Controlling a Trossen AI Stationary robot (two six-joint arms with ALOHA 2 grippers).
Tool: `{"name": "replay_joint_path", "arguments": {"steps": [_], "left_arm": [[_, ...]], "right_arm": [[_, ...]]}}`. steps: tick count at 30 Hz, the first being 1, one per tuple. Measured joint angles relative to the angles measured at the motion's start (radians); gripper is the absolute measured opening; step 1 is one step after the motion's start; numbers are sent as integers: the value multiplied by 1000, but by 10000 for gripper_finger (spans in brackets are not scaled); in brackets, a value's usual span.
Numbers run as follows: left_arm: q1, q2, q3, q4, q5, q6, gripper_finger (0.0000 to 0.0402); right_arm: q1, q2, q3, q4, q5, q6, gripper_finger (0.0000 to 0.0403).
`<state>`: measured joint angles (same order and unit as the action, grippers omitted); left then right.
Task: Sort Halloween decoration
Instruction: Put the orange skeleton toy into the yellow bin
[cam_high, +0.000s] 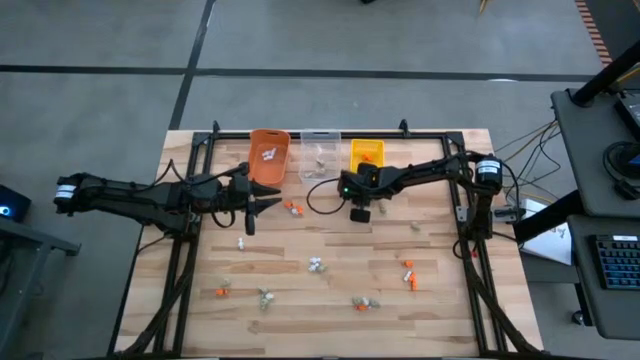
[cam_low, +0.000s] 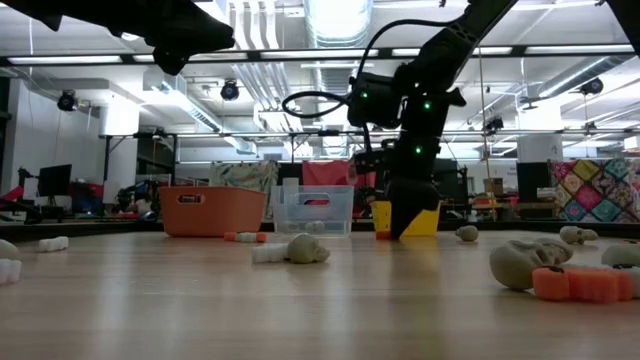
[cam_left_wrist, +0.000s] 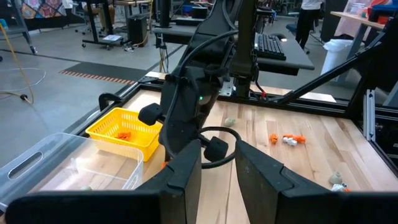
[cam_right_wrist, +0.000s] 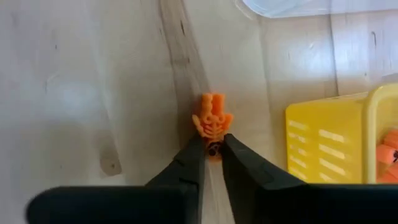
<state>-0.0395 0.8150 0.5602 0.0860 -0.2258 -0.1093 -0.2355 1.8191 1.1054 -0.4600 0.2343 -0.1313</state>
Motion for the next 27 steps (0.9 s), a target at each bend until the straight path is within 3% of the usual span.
{"name": "replay_joint_path", "arguments": {"steps": [8,18,27], "left_arm": [[-1,0,0,0,0,-24,81],[-3,0,0,18,0,-78,81],[-5,0,0,57,9,-88,81]], "right_arm": [[0,3,53,-75,-16,2,14],[5,-41,158,-228,-167,19,13],[-4,-125,285,-383,-159,-13,12]]}}
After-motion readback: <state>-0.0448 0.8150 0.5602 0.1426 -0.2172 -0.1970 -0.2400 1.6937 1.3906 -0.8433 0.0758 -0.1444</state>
